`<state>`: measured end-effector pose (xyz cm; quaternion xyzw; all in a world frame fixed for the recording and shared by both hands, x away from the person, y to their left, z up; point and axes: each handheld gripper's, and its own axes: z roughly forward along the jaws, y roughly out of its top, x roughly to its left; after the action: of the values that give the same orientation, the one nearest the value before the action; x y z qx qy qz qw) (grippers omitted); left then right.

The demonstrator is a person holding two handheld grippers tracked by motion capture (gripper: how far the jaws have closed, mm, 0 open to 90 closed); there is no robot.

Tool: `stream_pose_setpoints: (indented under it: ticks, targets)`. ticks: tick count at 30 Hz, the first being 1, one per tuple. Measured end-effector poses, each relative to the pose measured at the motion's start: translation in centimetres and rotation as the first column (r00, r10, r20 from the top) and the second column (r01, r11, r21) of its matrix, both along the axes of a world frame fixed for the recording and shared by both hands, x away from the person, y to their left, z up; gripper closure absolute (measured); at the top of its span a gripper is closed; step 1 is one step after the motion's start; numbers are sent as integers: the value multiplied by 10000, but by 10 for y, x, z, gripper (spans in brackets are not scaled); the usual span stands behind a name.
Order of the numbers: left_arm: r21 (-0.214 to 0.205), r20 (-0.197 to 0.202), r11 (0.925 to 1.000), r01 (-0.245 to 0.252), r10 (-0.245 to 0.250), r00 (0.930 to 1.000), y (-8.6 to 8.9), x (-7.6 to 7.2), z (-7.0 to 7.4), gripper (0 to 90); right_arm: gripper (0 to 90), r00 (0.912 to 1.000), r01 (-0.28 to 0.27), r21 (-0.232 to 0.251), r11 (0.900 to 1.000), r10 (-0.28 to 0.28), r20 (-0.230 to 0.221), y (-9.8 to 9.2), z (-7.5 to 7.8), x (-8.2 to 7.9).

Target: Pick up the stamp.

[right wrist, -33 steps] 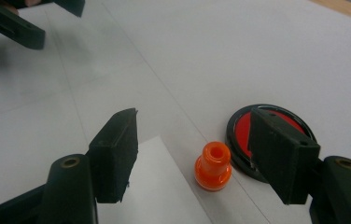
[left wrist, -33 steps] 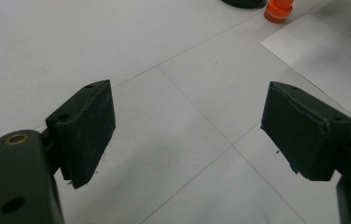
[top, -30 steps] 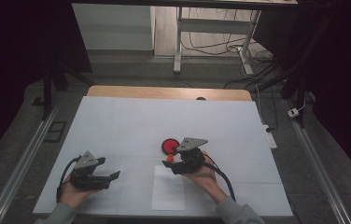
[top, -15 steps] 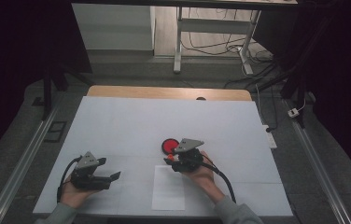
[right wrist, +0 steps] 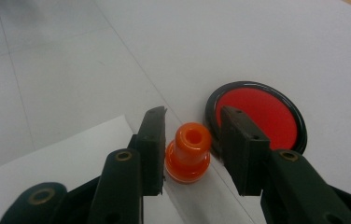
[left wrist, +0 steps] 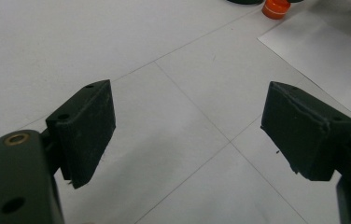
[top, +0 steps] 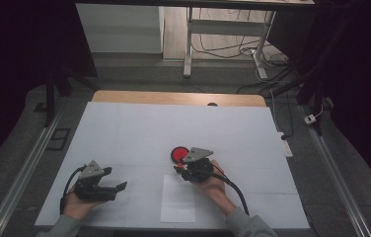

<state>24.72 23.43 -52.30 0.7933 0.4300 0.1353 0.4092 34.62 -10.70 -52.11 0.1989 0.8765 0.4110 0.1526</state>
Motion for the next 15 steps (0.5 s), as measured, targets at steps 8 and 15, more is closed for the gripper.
stream_pose_setpoints:
  ticks: [8, 15]
  targets:
    - [54, 5, 10000, -2, 1, 10000, 0, 0, 0, 176, 690, 10000, -63, -150, 9999, 64, 26, 1, -2, 0]
    - [54, 67, 10000, -62, 62, 10000, 1, -1, 0, 178, 718, 9999, -124, -145, 9998, 124, 55, 1, -2, -1]
